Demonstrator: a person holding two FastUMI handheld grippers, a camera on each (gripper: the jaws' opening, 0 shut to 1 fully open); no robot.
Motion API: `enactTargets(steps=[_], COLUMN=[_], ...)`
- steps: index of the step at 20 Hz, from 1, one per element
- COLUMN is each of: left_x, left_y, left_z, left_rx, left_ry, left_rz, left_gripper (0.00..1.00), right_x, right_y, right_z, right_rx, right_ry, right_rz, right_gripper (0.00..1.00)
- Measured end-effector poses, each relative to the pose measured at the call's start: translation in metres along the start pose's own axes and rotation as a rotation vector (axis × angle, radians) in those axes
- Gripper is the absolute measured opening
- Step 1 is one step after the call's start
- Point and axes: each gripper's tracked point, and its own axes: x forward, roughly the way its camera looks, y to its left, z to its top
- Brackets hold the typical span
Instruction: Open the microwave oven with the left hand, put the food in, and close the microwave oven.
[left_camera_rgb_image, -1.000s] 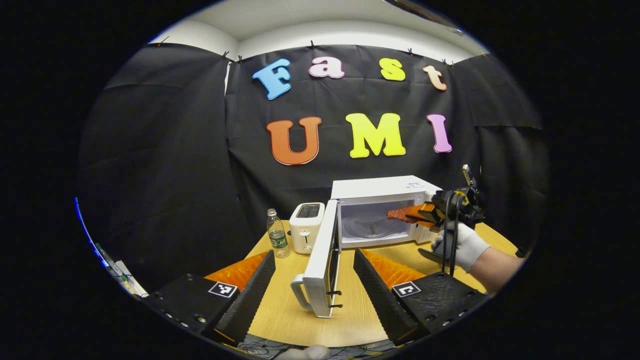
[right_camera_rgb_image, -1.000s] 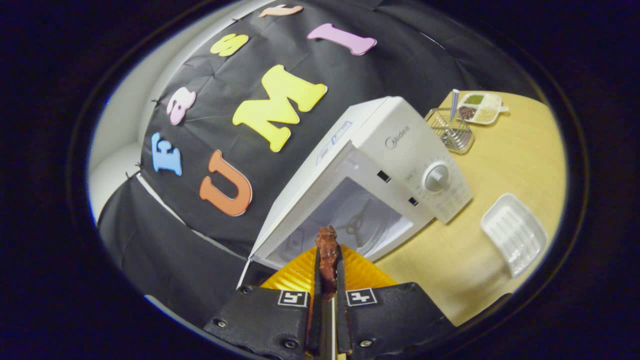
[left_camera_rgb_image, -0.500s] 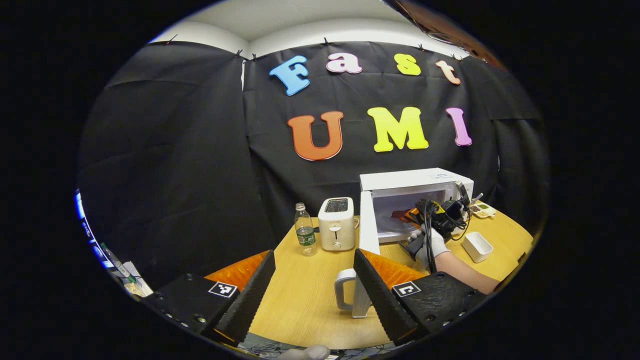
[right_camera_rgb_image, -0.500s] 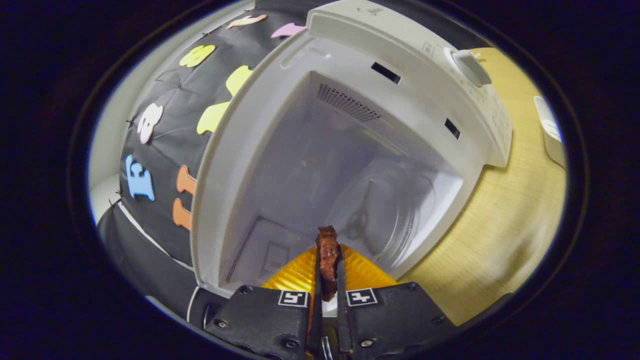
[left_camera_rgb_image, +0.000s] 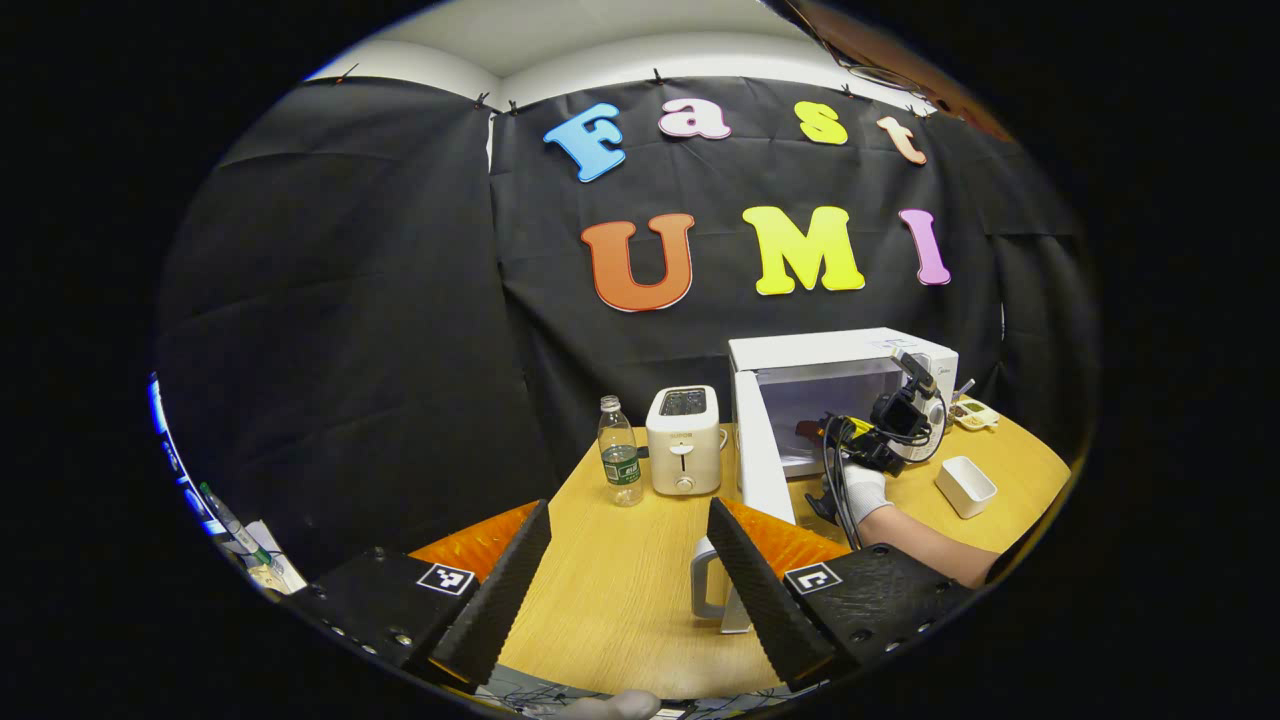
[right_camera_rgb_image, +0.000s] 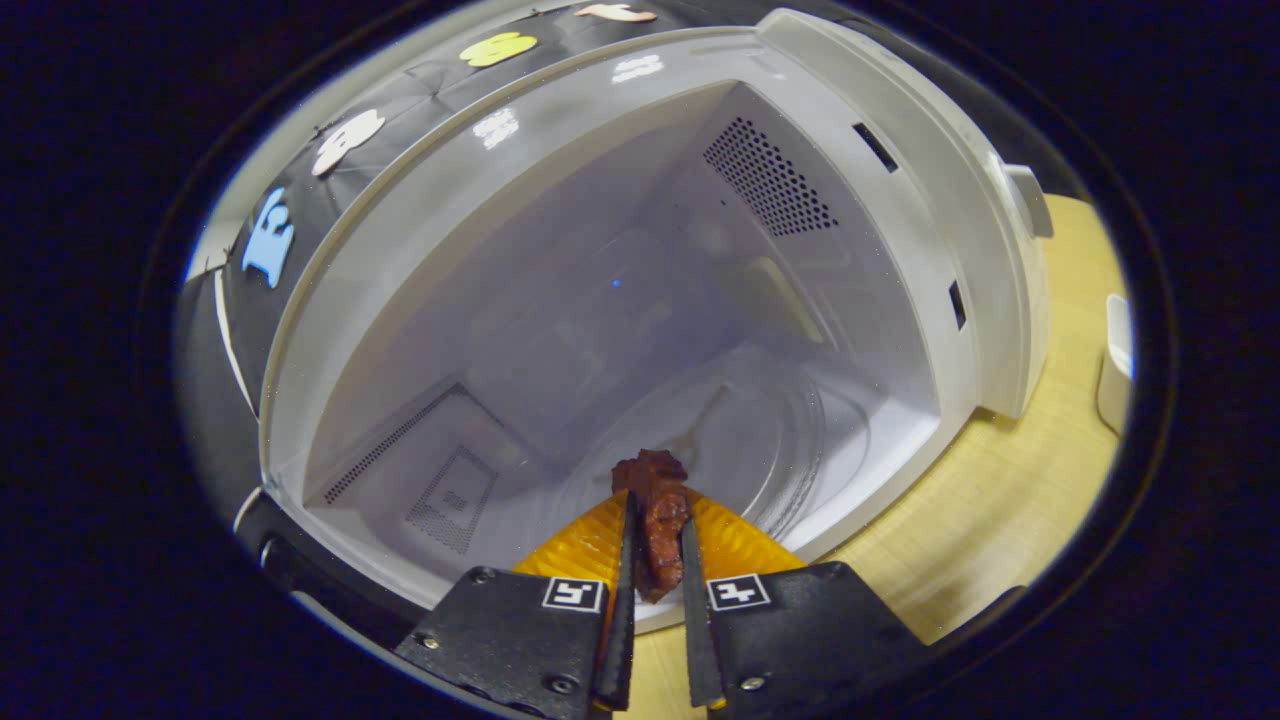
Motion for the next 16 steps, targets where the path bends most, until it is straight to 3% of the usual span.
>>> enactTargets(steps=[2, 3, 4, 5, 8, 9, 16], left_x=[0.001, 0.003, 0.003, 0.003, 0.007, 0.009, 0.008], left_y=[-0.002, -0.003, -0.005, -0.007, -0.015, -0.016, -0.005], left_z=[0.002, 0.002, 0.003, 0.005, 0.011, 0.013, 0.042], left_rx=[0.001, 0.002, 0.005, 0.009, -0.004, -0.009, -0.044], left_ry=[-0.005, -0.004, -0.008, -0.013, -0.027, -0.033, -0.085], left_rz=[0.001, 0.000, -0.001, -0.005, -0.022, -0.022, -0.012], left_gripper=[0.96, 0.96, 0.96, 0.96, 0.96, 0.96, 0.96], right_x=[0.001, -0.002, -0.005, -0.008, -0.020, -0.026, -0.123], right_y=[-0.008, -0.011, -0.014, -0.014, -0.006, -0.004, 0.020], right_z=[0.003, 0.007, 0.014, 0.020, 0.031, 0.033, 0.059], right_rx=[-0.096, -0.144, -0.184, -0.213, -0.279, -0.307, -0.401], right_ry=[-0.002, -0.016, -0.038, -0.063, -0.081, -0.082, 0.009], right_rz=[-0.028, -0.047, -0.061, -0.060, -0.041, -0.034, 0.062], right_gripper=[0.37, 0.27, 0.48, 0.45, 0.89, 1.00, 1.00])
